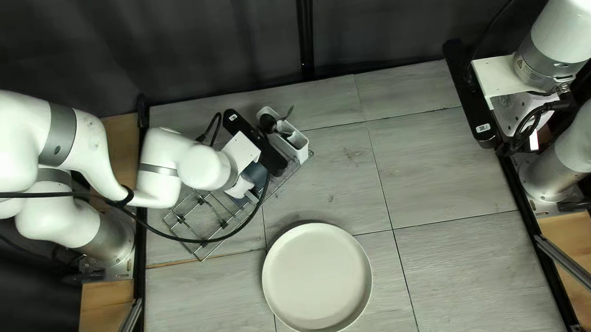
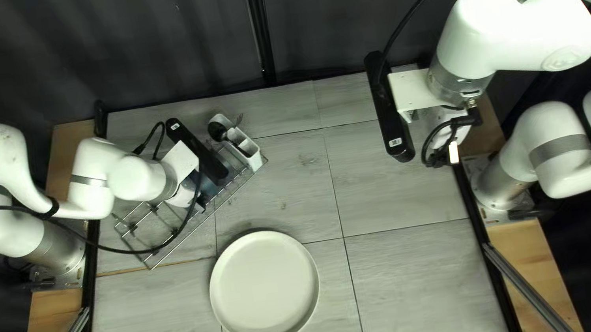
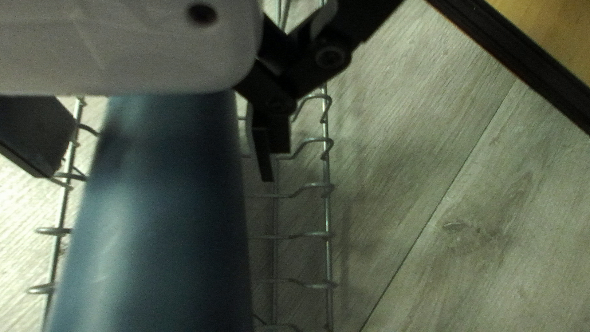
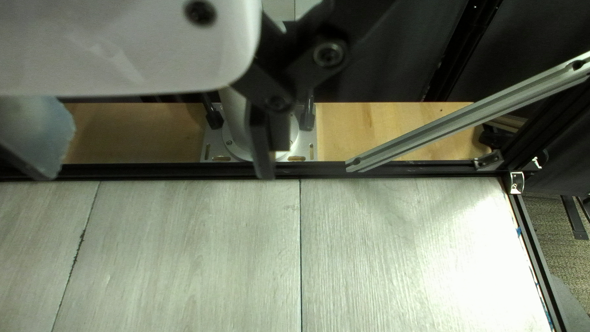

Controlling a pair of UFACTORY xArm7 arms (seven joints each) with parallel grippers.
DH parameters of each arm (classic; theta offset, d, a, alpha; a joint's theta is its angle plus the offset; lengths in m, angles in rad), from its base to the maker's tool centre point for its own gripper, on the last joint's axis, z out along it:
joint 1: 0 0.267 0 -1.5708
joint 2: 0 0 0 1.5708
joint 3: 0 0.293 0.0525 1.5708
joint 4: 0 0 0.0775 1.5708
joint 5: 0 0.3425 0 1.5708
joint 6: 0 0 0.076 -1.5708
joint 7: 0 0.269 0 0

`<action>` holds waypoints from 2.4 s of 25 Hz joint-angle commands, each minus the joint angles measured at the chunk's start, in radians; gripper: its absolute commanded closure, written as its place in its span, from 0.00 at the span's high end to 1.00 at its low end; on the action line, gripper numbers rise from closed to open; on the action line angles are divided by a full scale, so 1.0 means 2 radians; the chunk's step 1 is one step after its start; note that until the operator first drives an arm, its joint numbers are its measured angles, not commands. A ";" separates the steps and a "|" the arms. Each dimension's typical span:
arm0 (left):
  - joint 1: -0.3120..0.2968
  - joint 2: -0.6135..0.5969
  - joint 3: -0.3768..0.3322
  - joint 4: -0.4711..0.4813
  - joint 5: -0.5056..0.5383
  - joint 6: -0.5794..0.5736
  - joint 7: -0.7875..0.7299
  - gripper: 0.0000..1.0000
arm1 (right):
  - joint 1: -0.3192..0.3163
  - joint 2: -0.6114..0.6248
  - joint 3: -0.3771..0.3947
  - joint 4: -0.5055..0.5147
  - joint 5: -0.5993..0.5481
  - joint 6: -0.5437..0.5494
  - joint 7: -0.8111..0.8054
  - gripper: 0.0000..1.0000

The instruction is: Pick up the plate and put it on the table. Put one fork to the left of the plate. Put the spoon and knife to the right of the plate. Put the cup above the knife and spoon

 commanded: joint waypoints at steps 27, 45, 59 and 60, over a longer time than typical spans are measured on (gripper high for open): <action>-0.024 -0.055 0.003 0.002 -0.045 0.056 0.053 0.00 | 0.000 0.000 0.000 0.000 0.000 0.000 0.000 1.00; -0.127 -0.070 -0.200 0.202 -0.052 0.336 -0.028 0.00 | 0.000 0.000 0.000 0.000 0.000 0.000 0.000 1.00; -0.147 -0.055 -0.242 0.264 -0.016 0.353 -0.006 0.00 | 0.000 0.000 0.000 0.000 0.000 0.000 0.000 1.00; -0.147 -0.055 -0.242 0.264 -0.016 0.353 -0.006 0.00 | 0.000 0.000 0.000 0.000 0.000 0.000 0.000 1.00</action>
